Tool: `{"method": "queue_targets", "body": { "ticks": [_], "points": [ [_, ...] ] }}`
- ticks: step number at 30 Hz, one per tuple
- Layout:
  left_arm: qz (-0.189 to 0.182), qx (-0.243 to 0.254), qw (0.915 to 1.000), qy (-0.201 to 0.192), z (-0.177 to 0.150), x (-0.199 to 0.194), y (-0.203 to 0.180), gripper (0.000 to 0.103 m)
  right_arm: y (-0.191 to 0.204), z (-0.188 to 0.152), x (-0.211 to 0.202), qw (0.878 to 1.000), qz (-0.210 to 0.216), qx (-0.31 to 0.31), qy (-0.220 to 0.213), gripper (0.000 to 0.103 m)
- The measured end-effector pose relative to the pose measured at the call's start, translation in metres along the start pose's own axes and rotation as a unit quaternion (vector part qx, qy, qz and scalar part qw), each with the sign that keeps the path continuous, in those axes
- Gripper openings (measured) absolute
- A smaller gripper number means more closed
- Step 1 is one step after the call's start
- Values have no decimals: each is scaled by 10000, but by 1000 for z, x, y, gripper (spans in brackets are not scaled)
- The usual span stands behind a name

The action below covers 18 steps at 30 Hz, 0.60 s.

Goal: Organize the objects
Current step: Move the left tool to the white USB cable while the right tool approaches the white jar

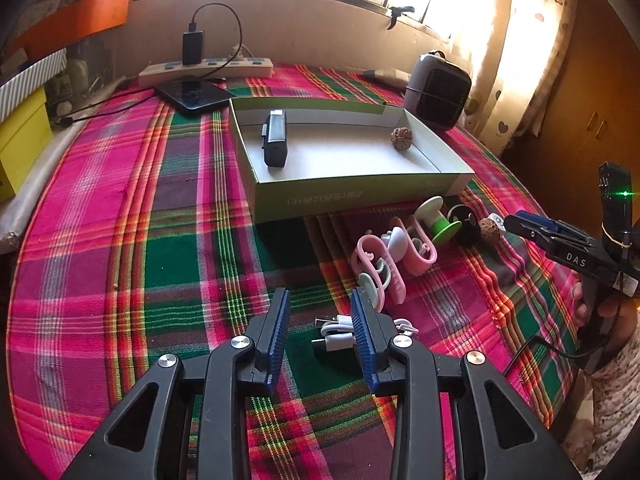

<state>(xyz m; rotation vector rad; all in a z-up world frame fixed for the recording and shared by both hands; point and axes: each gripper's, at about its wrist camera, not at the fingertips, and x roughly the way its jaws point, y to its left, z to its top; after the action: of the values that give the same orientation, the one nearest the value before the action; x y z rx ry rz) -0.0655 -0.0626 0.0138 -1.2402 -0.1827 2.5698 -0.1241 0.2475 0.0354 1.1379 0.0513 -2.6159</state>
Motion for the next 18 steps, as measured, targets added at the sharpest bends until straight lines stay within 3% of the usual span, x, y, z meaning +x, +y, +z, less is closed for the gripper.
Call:
{"method": "queue_targets", "body": {
  "ticks": [18],
  "points": [
    [-273,104,9994,167,-17,-5,-14,30,1,2,14,9997,135,-50,198,49]
  ]
}}
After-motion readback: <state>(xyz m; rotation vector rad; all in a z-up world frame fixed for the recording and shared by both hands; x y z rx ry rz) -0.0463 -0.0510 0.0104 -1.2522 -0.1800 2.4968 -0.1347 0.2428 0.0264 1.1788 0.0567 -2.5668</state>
